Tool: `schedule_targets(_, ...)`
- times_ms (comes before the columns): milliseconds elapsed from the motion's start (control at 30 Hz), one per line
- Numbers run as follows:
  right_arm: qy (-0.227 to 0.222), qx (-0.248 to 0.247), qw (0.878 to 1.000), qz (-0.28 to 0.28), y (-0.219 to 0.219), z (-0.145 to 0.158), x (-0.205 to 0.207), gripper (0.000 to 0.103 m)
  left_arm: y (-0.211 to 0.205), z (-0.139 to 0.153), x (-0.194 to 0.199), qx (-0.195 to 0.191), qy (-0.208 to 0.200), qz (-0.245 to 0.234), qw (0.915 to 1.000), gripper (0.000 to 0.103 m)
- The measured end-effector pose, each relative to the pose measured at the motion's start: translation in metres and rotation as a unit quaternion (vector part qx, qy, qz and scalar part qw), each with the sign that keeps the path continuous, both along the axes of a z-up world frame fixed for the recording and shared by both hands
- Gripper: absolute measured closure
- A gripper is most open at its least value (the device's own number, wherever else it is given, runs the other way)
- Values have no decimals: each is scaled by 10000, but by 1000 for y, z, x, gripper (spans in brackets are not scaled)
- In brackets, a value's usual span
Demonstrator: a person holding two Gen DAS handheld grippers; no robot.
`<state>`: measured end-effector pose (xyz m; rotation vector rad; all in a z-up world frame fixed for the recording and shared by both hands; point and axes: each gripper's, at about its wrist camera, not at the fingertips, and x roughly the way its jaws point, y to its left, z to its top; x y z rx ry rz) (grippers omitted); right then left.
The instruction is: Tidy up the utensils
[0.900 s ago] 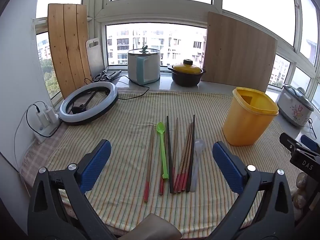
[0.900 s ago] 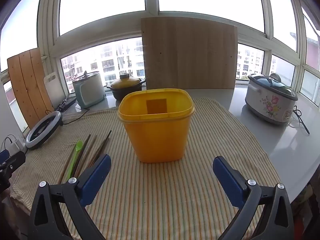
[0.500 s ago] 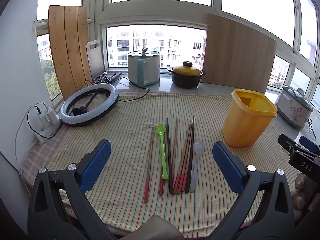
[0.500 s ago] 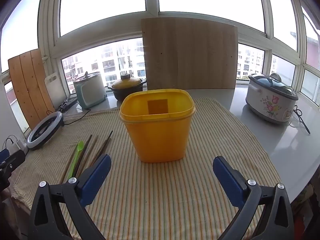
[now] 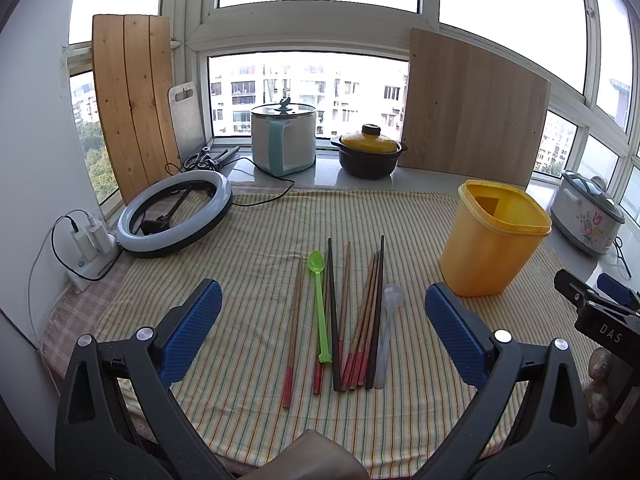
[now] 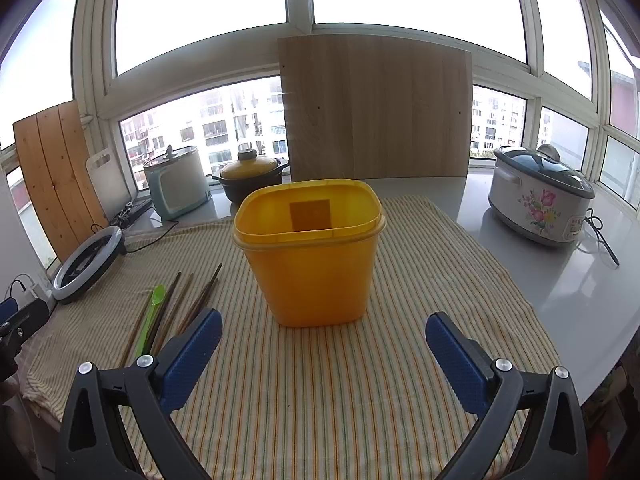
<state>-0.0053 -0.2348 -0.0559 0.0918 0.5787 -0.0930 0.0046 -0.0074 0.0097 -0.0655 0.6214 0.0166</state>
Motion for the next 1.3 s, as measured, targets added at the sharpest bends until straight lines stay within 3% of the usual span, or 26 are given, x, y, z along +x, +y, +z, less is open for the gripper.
schedule_targets(1300,107,83,9999,15,-2,-4,3,0,-2,1,0,-99,6,-30,9999,0)
